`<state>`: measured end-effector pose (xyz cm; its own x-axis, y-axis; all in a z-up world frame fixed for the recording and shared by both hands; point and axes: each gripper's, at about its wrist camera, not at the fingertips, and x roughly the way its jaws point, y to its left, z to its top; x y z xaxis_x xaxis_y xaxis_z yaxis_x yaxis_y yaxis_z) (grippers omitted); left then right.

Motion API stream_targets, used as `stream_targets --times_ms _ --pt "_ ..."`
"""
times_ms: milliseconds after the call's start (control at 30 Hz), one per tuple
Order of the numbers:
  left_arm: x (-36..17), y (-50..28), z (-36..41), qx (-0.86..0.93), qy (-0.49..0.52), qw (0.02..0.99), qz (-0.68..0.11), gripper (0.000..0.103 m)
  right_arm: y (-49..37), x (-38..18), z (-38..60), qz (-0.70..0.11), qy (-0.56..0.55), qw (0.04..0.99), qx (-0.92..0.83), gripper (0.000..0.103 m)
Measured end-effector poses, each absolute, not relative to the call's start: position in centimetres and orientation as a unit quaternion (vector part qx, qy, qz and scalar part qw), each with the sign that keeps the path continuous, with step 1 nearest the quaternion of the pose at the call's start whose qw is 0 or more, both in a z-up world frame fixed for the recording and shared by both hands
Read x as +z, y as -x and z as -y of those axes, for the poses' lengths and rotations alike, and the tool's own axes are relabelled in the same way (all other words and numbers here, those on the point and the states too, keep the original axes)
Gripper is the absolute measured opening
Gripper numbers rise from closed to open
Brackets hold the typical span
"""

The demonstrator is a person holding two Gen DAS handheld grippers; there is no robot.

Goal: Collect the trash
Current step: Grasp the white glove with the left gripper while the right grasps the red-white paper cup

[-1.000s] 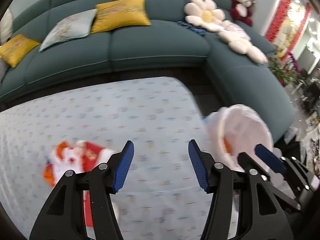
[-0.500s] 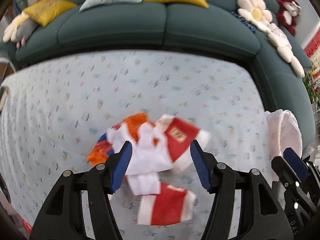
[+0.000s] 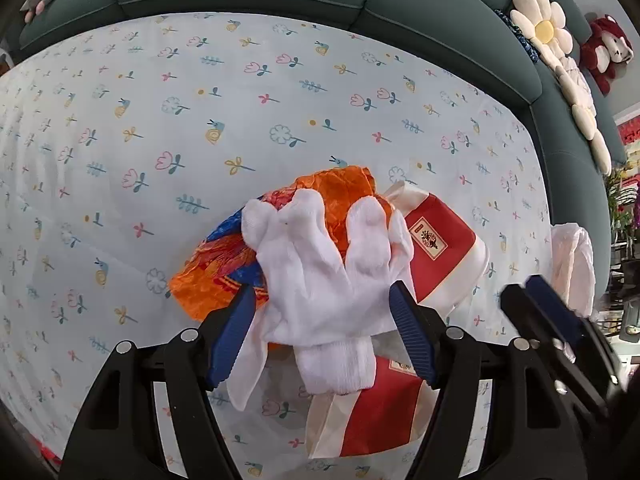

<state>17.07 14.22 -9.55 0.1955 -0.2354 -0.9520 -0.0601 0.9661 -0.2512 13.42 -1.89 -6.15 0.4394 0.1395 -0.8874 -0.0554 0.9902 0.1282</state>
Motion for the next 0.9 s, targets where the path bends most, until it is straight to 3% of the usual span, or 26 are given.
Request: stream_targets --times_ms 100,233,300,367,767,867,900 --pt "-9.6 -17.3 -14.2 -0.070 0.129 0.759 -0.634 0.054 -13.9 -7.1 1.9 -0.535 -0.053 0.841 0.058 0.034" --pt "-9.5 -17.2 -13.9 -0.083 0.132 0.757 -0.635 0.027 -14.2 -7.9 1.6 -0.540 -0.056 0.838 0.057 0.034" --pt "-9.3 -17.2 -13.8 -0.085 0.131 0.757 -0.634 0.024 -14.4 -8.2 1.2 -0.543 -0.054 0.836 0.057 0.034" --pt "-8.9 -17.1 -13.8 -0.088 0.130 0.759 -0.632 0.015 -14.5 -8.5 1.0 -0.545 -0.050 0.835 0.058 0.034" --pt "-6.4 -16.7 -13.4 -0.091 0.133 0.775 -0.610 0.016 -14.9 -9.8 -0.1 -0.556 -0.054 0.826 0.078 0.034" --pt "-6.6 -16.8 -13.5 -0.088 0.131 0.773 -0.614 0.018 -15.0 -10.1 -0.5 -0.558 -0.055 0.823 0.088 0.026" --pt "-6.7 -16.8 -13.6 -0.086 0.131 0.772 -0.616 0.018 -15.0 -10.1 -0.6 -0.558 -0.054 0.823 0.090 0.019"
